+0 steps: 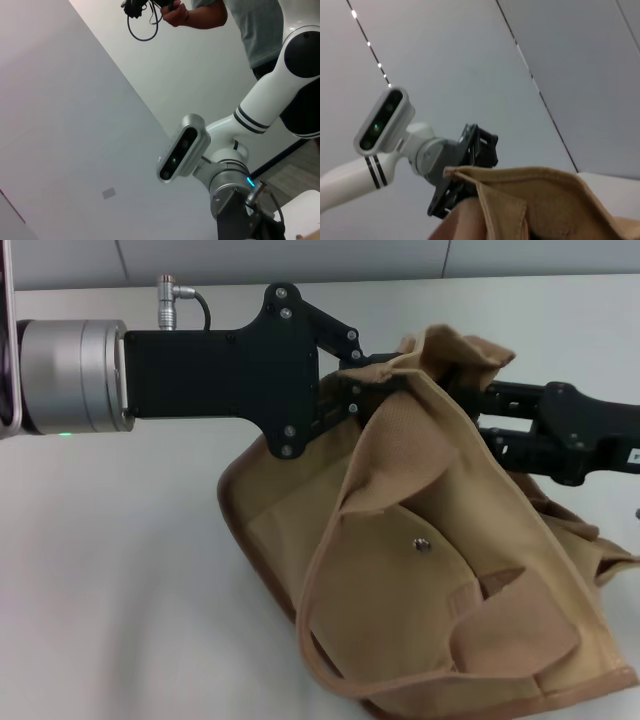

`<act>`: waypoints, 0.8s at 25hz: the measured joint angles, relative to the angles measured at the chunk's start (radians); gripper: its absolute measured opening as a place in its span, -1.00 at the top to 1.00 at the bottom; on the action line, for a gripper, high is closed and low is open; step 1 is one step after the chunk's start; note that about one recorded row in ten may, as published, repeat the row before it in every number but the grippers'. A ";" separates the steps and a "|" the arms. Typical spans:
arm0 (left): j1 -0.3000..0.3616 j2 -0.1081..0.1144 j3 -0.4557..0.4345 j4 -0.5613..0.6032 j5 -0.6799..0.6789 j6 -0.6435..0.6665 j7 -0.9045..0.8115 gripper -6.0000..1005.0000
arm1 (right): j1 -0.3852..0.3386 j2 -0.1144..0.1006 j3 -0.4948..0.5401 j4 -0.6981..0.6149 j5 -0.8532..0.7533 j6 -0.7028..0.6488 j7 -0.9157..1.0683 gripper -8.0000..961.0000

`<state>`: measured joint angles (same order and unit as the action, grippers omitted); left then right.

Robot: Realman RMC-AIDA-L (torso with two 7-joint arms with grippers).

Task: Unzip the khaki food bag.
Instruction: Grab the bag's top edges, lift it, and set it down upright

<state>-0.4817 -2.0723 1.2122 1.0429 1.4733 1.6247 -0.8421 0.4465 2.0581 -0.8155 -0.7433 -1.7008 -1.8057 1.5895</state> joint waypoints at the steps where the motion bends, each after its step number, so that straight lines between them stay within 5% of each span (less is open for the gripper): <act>1: -0.001 0.000 0.000 0.000 0.000 0.000 0.000 0.93 | 0.006 0.001 0.001 0.000 -0.008 0.002 0.001 -0.38; 12: -0.003 0.002 0.006 0.001 0.000 0.000 0.023 0.93 | 0.068 0.005 -0.001 -0.004 -0.111 0.033 0.035 -0.32; 20: -0.003 0.001 0.006 0.004 -0.001 0.005 0.028 0.93 | 0.086 0.009 -0.004 -0.020 -0.151 0.043 0.043 0.20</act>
<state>-0.4848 -2.0709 1.2180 1.0470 1.4723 1.6299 -0.8145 0.5329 2.0672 -0.8198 -0.7631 -1.8517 -1.7626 1.6326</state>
